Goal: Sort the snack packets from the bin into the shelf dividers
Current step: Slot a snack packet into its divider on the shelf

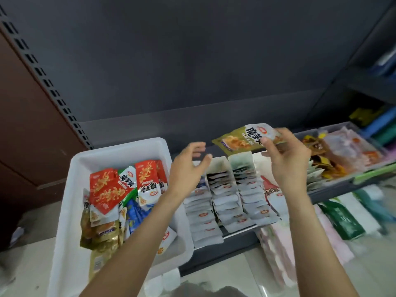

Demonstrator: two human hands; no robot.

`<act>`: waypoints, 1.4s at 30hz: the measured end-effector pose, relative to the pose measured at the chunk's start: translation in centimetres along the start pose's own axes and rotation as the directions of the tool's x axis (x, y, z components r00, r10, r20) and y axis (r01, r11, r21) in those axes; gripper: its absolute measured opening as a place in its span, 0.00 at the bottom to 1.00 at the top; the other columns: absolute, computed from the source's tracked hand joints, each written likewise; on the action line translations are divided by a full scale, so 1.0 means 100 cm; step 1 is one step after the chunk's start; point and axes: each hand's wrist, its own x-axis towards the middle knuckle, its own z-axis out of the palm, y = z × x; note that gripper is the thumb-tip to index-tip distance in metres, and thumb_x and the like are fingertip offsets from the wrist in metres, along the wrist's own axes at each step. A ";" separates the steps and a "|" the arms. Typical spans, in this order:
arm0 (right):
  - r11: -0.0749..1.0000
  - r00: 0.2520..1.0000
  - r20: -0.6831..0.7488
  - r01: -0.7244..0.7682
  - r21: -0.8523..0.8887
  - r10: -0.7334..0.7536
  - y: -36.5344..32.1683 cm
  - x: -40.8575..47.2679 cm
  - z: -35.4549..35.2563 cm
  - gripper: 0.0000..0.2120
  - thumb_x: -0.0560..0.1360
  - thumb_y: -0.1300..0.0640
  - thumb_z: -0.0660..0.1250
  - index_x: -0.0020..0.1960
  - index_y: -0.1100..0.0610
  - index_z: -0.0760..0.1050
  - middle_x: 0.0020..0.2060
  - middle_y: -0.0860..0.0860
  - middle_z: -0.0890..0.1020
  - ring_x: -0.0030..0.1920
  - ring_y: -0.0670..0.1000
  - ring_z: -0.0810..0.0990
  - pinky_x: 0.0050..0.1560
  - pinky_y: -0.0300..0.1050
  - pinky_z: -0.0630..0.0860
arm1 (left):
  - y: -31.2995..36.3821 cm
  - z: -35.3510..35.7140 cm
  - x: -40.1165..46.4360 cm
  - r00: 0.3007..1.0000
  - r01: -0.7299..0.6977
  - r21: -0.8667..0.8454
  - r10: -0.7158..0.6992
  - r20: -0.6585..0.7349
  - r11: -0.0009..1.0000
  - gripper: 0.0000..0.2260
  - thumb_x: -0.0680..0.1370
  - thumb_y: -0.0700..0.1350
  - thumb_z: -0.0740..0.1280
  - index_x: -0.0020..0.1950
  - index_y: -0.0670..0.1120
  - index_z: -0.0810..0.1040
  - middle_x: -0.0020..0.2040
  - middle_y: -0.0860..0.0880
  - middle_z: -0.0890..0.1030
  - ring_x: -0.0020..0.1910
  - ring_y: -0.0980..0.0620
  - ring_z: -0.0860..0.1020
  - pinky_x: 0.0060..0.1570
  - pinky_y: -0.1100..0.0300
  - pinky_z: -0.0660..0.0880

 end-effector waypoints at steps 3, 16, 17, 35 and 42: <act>0.963 0.982 0.000 -0.183 0.197 0.187 0.015 0.009 -0.006 0.04 0.77 0.62 0.66 0.51 0.61 0.77 0.40 0.45 0.80 0.38 0.38 0.81 0.37 0.33 0.78 | -0.018 0.020 0.002 0.978 -0.165 0.463 0.086 0.189 0.871 0.12 0.75 0.52 0.67 0.59 0.53 0.78 0.57 0.55 0.80 0.57 0.53 0.76 0.57 0.56 0.71; 0.842 0.808 0.579 0.386 -0.376 -0.112 0.055 0.011 0.069 0.07 0.78 0.56 0.62 0.51 0.49 0.79 0.41 0.51 0.84 0.43 0.56 0.82 0.44 0.50 0.76 | -0.036 0.027 -0.016 0.921 -0.383 0.525 0.271 0.280 0.760 0.08 0.77 0.50 0.66 0.54 0.53 0.82 0.52 0.53 0.83 0.51 0.52 0.79 0.55 0.57 0.70; 0.784 0.765 0.639 0.448 -0.429 -0.087 0.060 0.008 0.077 0.10 0.78 0.58 0.61 0.53 0.48 0.80 0.45 0.51 0.84 0.48 0.56 0.81 0.49 0.49 0.73 | -0.037 0.027 -0.016 0.920 -0.386 0.526 0.274 0.280 0.758 0.08 0.77 0.50 0.66 0.54 0.53 0.82 0.52 0.53 0.83 0.51 0.52 0.79 0.56 0.56 0.70; 0.936 0.672 0.682 0.348 0.053 -0.289 -0.040 -0.086 0.130 0.10 0.78 0.58 0.62 0.56 0.54 0.80 0.45 0.48 0.85 0.42 0.48 0.83 0.43 0.41 0.77 | -0.120 -0.116 -0.126 0.967 0.226 0.556 -0.113 -0.230 0.800 0.07 0.75 0.44 0.68 0.52 0.48 0.79 0.48 0.50 0.82 0.42 0.51 0.80 0.39 0.59 0.78; 0.927 0.329 0.944 0.361 -0.102 -0.025 -0.034 -0.155 0.236 0.13 0.78 0.57 0.61 0.62 0.52 0.75 0.49 0.54 0.83 0.45 0.54 0.81 0.43 0.51 0.79 | -0.149 -0.126 -0.149 0.826 0.506 0.665 -0.531 -0.191 0.548 0.23 0.75 0.53 0.64 0.69 0.52 0.66 0.65 0.48 0.73 0.60 0.44 0.74 0.56 0.50 0.75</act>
